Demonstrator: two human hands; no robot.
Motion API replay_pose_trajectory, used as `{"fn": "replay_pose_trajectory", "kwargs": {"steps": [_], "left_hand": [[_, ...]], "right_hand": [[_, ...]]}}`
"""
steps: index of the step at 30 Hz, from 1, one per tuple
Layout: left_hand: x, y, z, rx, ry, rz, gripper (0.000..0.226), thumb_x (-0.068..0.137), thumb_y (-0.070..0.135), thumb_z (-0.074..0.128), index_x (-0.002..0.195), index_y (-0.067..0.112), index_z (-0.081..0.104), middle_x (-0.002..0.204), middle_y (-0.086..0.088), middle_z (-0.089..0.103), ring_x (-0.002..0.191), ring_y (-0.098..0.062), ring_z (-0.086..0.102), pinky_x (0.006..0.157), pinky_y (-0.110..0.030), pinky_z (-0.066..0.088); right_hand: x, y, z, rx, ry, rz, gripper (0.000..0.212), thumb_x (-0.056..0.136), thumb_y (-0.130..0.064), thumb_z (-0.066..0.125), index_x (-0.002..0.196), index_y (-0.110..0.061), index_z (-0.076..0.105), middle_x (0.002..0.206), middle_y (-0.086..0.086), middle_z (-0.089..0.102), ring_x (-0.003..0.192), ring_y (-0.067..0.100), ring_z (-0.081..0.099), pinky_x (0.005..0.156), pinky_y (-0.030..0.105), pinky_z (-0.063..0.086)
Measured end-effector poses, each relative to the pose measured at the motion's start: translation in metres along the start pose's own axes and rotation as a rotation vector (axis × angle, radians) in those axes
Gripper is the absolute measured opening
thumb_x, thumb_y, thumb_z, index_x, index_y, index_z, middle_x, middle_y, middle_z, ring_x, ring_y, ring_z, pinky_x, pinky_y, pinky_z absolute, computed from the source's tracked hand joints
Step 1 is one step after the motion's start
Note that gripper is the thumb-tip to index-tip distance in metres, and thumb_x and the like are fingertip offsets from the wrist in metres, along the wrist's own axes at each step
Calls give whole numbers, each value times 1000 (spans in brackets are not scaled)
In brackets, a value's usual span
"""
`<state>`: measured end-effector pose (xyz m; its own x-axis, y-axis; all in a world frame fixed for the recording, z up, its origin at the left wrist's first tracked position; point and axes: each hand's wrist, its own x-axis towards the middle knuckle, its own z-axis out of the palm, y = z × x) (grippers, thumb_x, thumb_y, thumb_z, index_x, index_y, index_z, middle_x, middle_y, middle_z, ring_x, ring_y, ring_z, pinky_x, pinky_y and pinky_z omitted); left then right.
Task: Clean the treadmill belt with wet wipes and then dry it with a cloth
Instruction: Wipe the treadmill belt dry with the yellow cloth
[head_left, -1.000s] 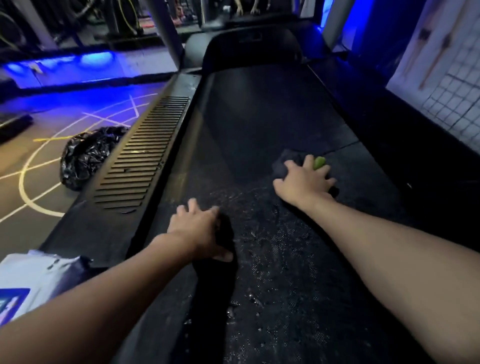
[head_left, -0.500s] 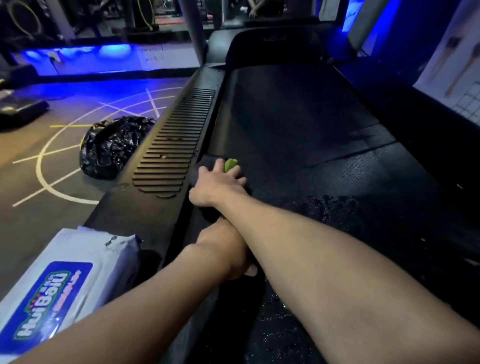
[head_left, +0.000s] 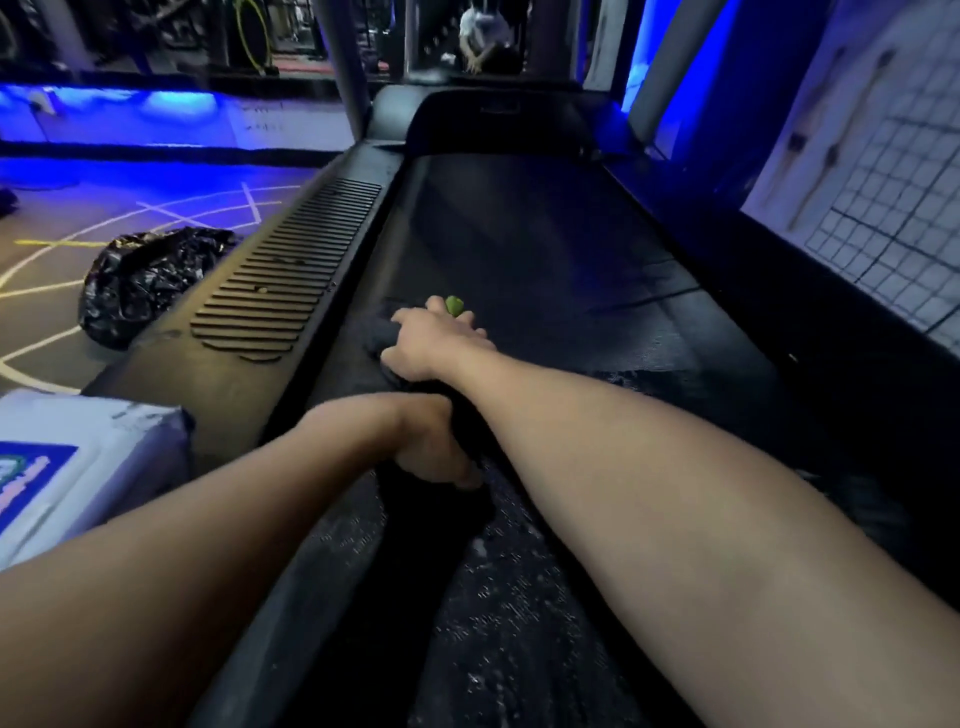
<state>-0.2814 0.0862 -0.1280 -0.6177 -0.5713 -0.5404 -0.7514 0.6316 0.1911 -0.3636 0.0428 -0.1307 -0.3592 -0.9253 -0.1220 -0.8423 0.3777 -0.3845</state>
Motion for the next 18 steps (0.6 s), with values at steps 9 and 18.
{"fn": "replay_pose_trajectory", "kwargs": {"steps": [9, 18], "left_hand": [[58, 21, 31, 108, 179, -121, 101, 59, 65, 64, 145, 36, 20, 159, -5, 17, 148, -39, 1, 111, -69, 15], [38, 62, 20, 134, 110, -106, 72, 92, 26, 51, 150, 2, 15, 156, -22, 12, 145, -46, 14, 117, -49, 24]], "right_hand": [[-29, 93, -29, -64, 75, 118, 53, 92, -45, 53, 142, -31, 43, 154, 7, 22, 132, 43, 30, 105, 52, 32], [-63, 233, -76, -103, 166, 425, 57, 91, -50, 51, 144, -30, 38, 152, 11, 23, 131, 46, 32, 106, 51, 32]]}}
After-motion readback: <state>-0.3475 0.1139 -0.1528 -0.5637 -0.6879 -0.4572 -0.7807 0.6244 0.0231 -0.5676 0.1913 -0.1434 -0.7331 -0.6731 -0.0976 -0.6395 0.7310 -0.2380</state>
